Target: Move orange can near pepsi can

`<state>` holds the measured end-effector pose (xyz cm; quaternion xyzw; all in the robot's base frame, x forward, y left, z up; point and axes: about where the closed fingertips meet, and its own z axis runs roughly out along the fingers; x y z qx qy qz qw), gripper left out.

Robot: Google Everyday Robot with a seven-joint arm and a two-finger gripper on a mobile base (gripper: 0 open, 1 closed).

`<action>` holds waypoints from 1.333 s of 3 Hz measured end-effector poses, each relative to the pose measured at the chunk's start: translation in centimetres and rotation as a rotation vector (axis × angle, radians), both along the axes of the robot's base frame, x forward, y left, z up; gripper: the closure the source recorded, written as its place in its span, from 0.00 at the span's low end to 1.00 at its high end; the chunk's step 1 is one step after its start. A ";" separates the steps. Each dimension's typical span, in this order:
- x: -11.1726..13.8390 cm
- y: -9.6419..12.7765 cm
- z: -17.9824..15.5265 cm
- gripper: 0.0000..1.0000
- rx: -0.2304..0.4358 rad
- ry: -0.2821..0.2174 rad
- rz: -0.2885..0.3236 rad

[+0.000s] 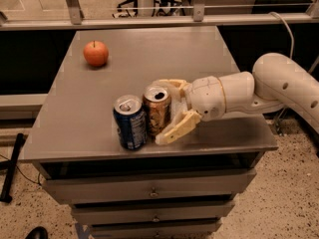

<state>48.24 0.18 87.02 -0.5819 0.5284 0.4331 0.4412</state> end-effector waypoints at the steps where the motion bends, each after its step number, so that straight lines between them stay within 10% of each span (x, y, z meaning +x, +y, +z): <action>1: 0.6 -1.0 0.9 0.00 -0.022 -0.033 -0.019; 3: 4.8 -9.8 7.6 0.00 -0.144 -0.214 -0.182; 4: 5.5 -10.8 9.2 0.00 -0.138 -0.245 -0.207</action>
Offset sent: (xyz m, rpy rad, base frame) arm 0.0589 -0.1082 0.0807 -0.1623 -0.2417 -0.1861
